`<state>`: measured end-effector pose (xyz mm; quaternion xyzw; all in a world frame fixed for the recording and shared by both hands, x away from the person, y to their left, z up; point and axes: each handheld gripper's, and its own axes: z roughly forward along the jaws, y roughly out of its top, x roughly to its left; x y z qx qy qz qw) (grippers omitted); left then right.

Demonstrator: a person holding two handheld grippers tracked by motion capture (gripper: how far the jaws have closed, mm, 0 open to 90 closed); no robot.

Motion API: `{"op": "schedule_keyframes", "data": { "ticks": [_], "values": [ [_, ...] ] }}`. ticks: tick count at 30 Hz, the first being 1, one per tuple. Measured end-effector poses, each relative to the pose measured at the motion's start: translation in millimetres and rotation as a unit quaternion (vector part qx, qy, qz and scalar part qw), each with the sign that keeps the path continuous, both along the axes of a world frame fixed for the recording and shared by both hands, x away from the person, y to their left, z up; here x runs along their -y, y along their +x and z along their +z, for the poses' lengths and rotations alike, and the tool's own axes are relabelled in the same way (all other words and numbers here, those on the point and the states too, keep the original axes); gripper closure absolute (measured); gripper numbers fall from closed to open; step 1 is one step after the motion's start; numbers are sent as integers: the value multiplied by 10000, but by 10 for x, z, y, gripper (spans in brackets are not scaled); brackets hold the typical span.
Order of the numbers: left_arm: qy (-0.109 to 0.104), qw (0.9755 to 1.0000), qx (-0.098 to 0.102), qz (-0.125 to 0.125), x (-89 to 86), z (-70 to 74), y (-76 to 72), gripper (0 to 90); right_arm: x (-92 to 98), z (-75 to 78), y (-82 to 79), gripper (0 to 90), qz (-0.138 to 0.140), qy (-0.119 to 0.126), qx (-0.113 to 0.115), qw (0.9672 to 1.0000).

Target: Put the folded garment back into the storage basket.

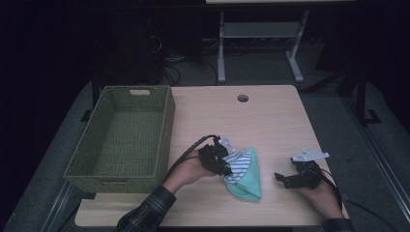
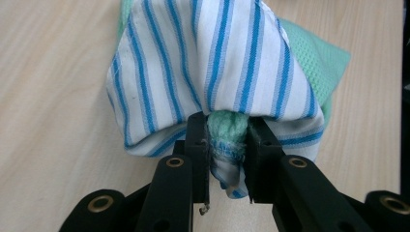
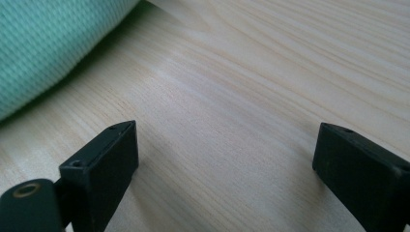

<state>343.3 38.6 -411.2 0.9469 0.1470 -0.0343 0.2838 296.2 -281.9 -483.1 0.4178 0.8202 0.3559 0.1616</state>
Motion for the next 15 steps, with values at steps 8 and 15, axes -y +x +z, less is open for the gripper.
{"op": "schedule_keyframes", "data": {
  "ticks": [8, 15],
  "values": [
    [-91, 9999, 26, 37, -53, 197, 21, 743, 0, 0, 0, 86, -1, 1, -1, 10000],
    [-128, 9998, 38, 124, -170, 363, 50, 742, 0, 0, 0, 85, 1, 6, -2, 10000]
  ]
}}
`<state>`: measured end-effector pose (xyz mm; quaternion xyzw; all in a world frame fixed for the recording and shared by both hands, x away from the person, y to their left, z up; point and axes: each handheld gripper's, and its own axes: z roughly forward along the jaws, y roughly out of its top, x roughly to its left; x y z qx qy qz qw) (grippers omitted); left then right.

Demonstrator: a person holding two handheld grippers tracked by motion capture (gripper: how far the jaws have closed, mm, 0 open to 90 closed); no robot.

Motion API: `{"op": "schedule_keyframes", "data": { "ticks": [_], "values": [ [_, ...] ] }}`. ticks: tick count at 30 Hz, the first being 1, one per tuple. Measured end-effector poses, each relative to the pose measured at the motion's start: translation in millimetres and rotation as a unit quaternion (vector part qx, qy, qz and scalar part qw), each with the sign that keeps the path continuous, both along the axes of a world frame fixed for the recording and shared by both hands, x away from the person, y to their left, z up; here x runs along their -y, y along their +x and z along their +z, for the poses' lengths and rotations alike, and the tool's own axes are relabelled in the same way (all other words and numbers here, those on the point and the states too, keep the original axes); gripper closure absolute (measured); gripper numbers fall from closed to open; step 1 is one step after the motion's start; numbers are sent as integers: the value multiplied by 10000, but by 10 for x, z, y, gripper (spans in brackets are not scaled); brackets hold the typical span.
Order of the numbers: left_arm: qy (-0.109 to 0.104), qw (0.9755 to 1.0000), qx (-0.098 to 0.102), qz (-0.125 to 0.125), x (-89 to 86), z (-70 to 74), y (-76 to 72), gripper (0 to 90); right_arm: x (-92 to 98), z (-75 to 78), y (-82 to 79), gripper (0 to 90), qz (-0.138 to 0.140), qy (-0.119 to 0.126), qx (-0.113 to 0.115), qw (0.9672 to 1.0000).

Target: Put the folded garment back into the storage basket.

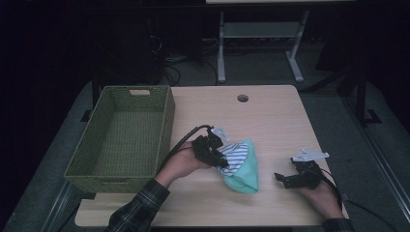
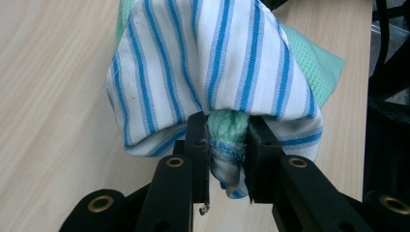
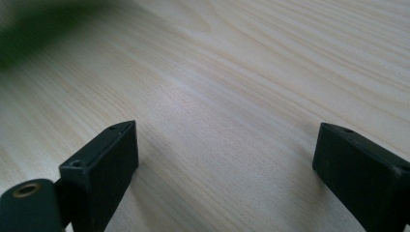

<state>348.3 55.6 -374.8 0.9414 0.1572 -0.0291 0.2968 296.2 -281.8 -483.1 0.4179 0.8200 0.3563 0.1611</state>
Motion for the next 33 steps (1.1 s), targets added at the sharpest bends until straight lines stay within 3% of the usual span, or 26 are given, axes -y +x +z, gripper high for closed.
{"op": "schedule_keyframes", "data": {
  "ticks": [8, 20, 33],
  "values": [
    [-121, 9998, 82, 168, -134, 204, 24, 742, 0, 3, -2, 85, -10, -16, -15, 10000],
    [-157, 9991, 166, 370, -344, 413, 50, 742, -1, 3, -3, 84, -12, -13, -20, 10000],
    [-224, 9973, 298, 633, -652, 738, 91, 742, -1, 2, -2, 84, -11, -13, -19, 10000]
  ]
}}
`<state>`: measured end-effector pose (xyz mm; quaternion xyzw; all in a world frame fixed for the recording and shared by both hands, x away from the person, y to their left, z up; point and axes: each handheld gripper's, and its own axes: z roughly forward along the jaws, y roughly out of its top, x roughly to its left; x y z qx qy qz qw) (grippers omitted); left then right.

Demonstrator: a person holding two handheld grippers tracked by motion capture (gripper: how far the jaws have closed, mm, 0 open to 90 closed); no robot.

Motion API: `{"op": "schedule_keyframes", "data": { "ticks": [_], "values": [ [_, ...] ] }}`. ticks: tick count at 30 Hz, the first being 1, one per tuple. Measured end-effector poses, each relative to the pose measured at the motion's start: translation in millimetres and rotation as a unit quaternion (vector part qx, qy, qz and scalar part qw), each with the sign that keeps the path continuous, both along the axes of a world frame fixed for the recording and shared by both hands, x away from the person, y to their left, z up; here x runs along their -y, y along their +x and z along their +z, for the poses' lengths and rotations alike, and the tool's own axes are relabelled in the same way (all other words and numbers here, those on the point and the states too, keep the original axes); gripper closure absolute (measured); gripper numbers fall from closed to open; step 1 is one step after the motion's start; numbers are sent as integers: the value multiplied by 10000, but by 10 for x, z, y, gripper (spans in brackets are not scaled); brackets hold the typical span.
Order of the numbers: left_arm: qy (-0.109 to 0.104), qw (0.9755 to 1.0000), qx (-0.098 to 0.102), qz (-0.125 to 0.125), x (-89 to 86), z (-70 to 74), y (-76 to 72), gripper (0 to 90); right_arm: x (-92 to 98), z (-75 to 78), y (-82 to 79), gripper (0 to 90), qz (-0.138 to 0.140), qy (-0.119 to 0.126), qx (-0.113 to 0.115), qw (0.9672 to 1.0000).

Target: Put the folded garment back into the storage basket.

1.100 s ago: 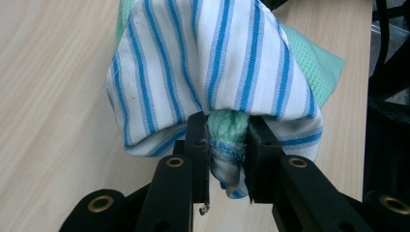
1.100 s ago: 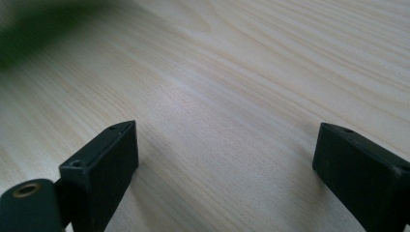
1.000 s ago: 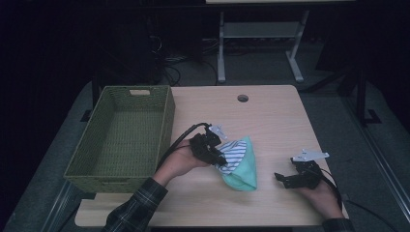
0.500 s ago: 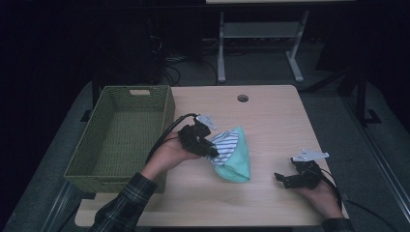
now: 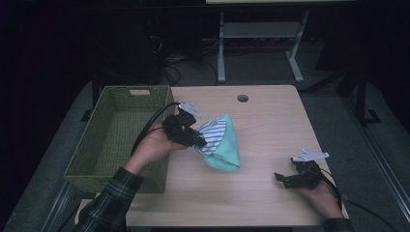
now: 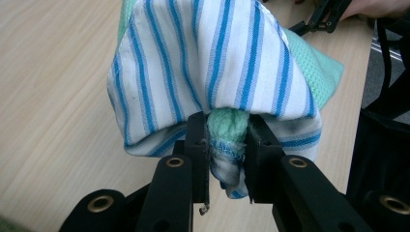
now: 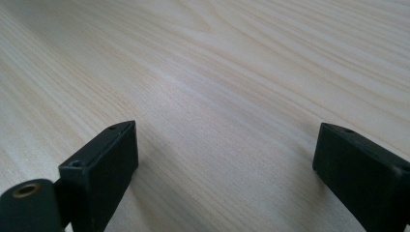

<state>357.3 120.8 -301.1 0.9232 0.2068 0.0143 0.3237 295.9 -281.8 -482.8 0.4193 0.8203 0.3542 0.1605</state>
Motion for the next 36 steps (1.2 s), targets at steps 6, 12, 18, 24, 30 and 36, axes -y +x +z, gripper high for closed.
{"op": "schedule_keyframes", "data": {
  "ticks": [6, 12, 18, 24, 30, 36],
  "values": [
    [-11, 9999, 34, 124, -159, 124, 23, 742, 0, 0, 0, 84, 0, 1, -1, 10000],
    [-20, 9993, 83, 353, -341, 224, 30, 742, 0, 0, 0, 85, -1, 1, -1, 10000],
    [-65, 9985, 135, 531, -519, 294, 41, 741, 0, 0, 0, 85, -1, 2, -2, 10000],
    [-43, 9973, 178, 712, -691, 361, 40, 741, 0, 0, 0, 84, -1, 1, -2, 10000],
    [-57, 9956, 210, 914, -848, 412, 34, 742, 0, 0, 0, 84, -2, 2, -3, 10000],
    [-72, 9932, 231, 1138, -1032, 436, 35, 742, 0, 0, 0, 84, -1, 1, -2, 10000]
  ]
}}
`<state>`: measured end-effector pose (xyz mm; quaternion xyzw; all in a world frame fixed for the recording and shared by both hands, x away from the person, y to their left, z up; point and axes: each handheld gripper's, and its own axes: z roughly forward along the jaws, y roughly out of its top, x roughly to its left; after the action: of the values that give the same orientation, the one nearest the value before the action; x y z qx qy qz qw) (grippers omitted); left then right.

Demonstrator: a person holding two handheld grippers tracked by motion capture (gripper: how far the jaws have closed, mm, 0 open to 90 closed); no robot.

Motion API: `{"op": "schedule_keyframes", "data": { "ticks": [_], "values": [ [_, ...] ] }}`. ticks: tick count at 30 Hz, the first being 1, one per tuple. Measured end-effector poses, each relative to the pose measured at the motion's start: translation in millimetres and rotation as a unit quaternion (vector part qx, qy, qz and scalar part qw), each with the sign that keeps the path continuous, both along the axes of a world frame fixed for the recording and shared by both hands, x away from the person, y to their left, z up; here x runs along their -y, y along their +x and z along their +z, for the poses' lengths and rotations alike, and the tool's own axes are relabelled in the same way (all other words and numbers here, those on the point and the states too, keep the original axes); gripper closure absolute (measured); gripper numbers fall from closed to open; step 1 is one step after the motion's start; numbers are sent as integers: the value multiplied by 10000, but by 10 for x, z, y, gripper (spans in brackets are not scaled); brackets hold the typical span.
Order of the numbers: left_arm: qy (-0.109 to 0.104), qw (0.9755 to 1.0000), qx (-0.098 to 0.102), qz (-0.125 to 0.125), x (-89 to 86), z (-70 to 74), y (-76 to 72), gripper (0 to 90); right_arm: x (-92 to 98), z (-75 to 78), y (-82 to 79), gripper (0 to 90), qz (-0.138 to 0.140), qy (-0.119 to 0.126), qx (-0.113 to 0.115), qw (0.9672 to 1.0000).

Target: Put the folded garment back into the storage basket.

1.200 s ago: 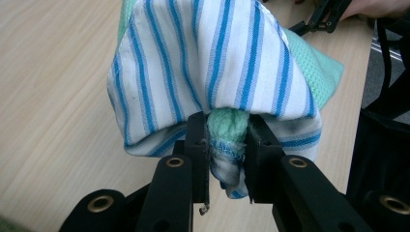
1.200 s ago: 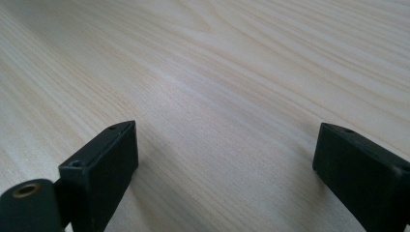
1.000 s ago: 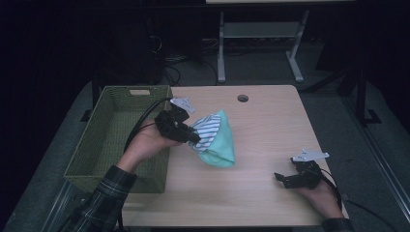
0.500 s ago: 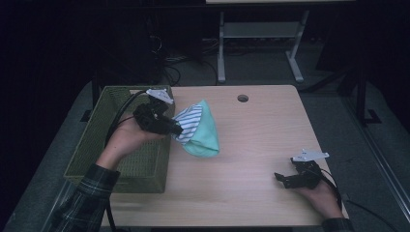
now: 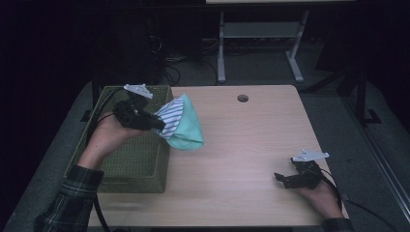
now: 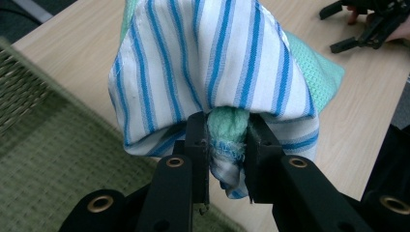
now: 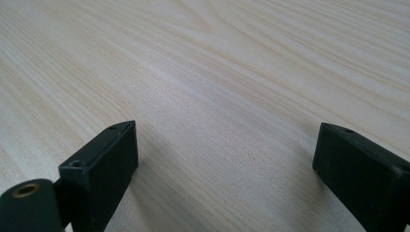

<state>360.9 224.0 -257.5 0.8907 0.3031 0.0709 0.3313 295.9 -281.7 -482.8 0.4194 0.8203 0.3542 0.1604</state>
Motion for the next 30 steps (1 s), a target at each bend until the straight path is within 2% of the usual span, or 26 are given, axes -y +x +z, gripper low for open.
{"op": "schedule_keyframes", "data": {
  "ticks": [8, 16, 30],
  "values": [
    [-51, 9992, 74, 381, -273, 22, -20, 741, 0, 0, 0, 84, 0, 0, 0, 10000],
    [-31, 9967, 138, 793, -553, 9, -46, 741, 0, 0, 0, 85, -3, 1, -3, 10000],
    [-124, 9897, -19, 1423, -1032, -232, -33, 741, 0, 0, 0, 85, 0, -2, 1, 10000]
  ]
}}
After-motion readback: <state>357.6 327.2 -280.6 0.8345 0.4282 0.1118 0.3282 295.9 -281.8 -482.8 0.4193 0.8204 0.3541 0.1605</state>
